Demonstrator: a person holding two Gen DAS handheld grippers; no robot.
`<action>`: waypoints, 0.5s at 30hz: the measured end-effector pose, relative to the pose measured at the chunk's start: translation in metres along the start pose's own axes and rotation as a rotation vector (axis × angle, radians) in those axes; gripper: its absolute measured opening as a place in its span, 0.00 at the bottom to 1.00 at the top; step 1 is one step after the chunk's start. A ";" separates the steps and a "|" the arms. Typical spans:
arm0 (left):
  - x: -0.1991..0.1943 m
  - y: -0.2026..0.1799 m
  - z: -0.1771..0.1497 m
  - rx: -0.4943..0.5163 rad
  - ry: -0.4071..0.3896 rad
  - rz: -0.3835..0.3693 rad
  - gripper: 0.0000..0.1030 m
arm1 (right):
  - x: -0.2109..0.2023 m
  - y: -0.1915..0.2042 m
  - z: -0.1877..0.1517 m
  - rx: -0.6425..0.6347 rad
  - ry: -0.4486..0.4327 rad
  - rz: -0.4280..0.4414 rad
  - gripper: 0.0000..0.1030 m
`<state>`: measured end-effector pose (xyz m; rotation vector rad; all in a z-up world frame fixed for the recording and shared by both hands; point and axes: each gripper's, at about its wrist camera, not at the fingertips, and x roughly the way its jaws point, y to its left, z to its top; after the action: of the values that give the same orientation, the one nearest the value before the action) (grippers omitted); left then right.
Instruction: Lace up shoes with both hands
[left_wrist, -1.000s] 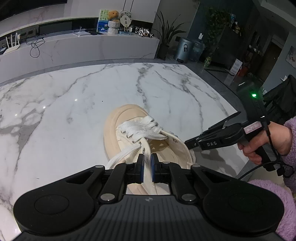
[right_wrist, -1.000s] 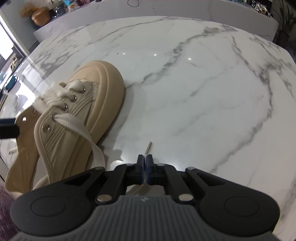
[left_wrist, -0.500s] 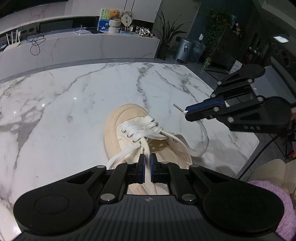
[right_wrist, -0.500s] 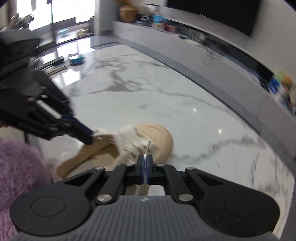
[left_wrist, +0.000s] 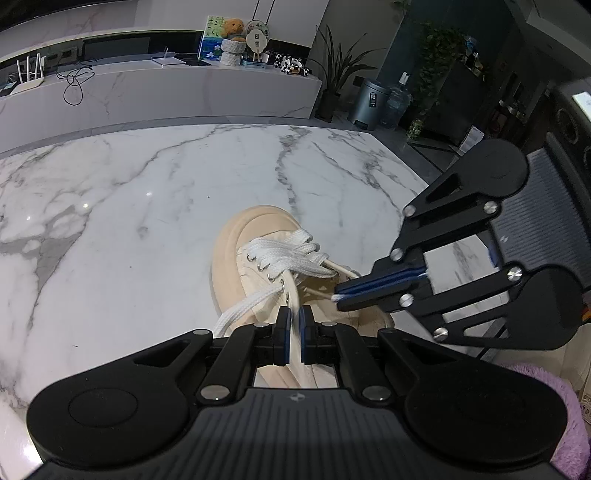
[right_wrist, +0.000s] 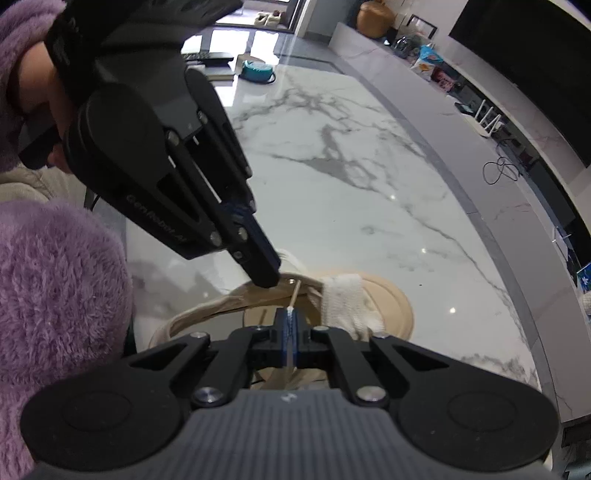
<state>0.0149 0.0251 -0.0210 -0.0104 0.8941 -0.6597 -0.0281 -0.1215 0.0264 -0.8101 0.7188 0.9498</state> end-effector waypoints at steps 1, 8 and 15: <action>0.000 -0.002 0.000 0.000 0.000 0.001 0.03 | 0.003 0.000 0.000 0.000 0.006 0.002 0.03; 0.000 -0.002 -0.001 0.002 -0.002 -0.004 0.03 | 0.010 0.001 -0.001 0.000 0.016 0.014 0.03; -0.001 -0.003 -0.001 0.016 -0.003 -0.005 0.03 | 0.012 -0.005 0.000 0.001 0.016 0.012 0.03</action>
<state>0.0120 0.0230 -0.0202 0.0002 0.8858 -0.6714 -0.0188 -0.1183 0.0184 -0.8135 0.7386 0.9550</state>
